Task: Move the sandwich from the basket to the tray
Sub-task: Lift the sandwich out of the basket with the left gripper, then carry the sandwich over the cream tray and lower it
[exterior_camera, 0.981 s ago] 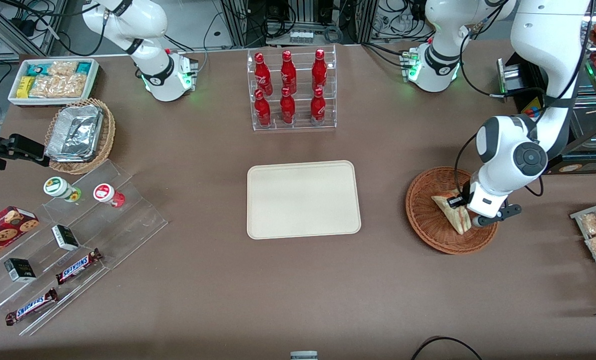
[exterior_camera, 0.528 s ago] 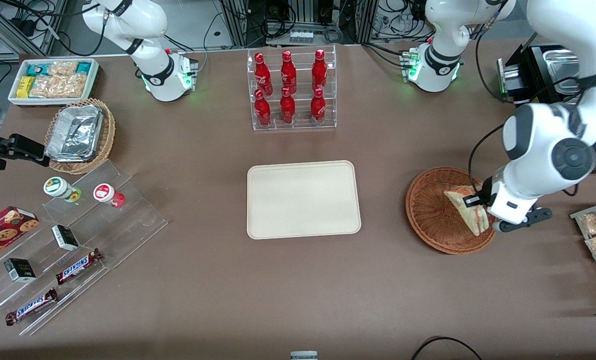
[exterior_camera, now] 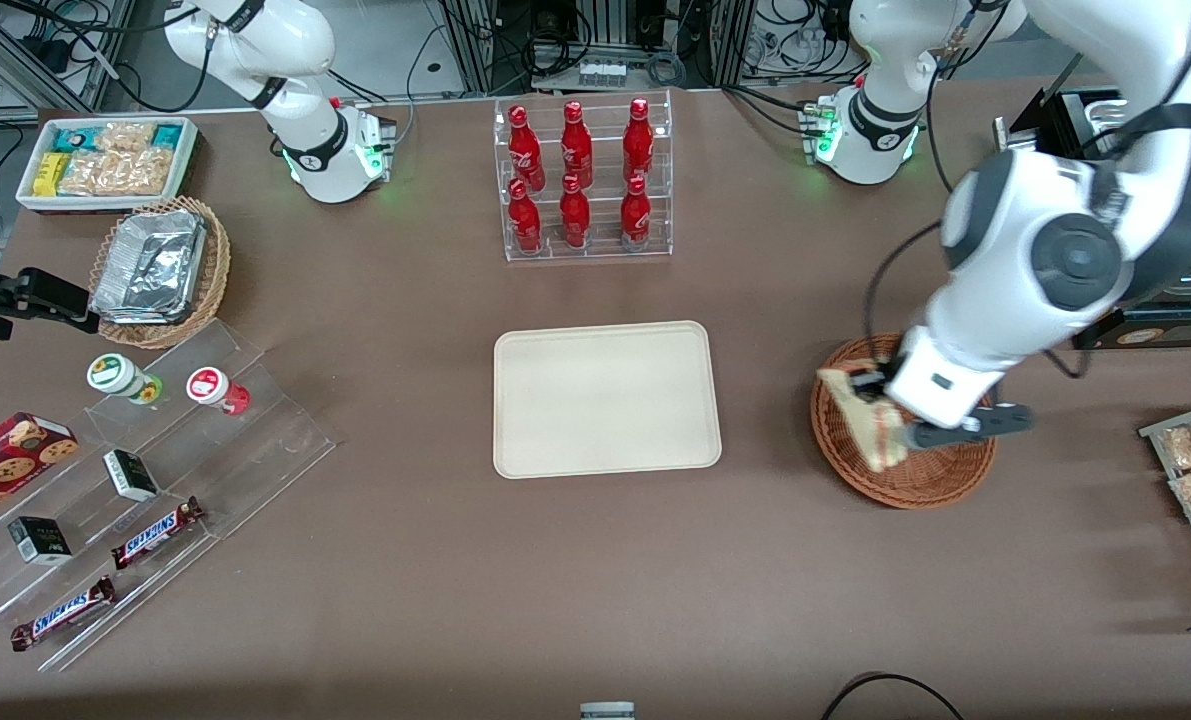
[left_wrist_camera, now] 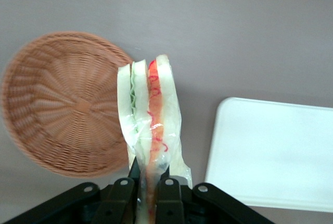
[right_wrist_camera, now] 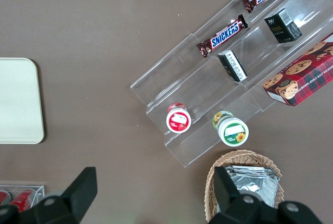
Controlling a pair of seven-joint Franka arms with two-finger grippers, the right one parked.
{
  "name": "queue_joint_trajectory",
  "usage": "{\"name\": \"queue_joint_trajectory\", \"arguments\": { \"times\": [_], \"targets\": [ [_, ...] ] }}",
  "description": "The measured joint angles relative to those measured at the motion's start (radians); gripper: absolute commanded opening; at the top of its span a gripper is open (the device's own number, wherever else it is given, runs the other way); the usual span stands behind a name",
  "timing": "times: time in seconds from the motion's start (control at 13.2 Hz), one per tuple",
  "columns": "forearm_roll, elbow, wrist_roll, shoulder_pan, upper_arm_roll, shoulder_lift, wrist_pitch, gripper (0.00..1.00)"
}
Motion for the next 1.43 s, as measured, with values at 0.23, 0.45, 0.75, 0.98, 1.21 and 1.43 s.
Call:
{"name": "queue_joint_trajectory", "arguments": {
  "times": [0.23, 0.45, 0.75, 0.98, 1.21, 1.43],
  "targets": [
    [0.022, 0.025, -0.078, -0.006, -0.109, 0.029, 0.000, 0.00],
    [0.083, 0.029, -0.163, -0.024, -0.193, 0.063, -0.001, 0.00],
    [0.201, 0.091, -0.355, -0.178, -0.210, 0.190, 0.002, 0.00],
    [0.254, 0.154, -0.413, -0.262, -0.211, 0.287, 0.030, 0.00],
    [0.299, 0.169, -0.445, -0.290, -0.211, 0.356, 0.123, 0.00],
    [0.334, 0.174, -0.446, -0.303, -0.211, 0.423, 0.202, 0.00]
  ]
}}
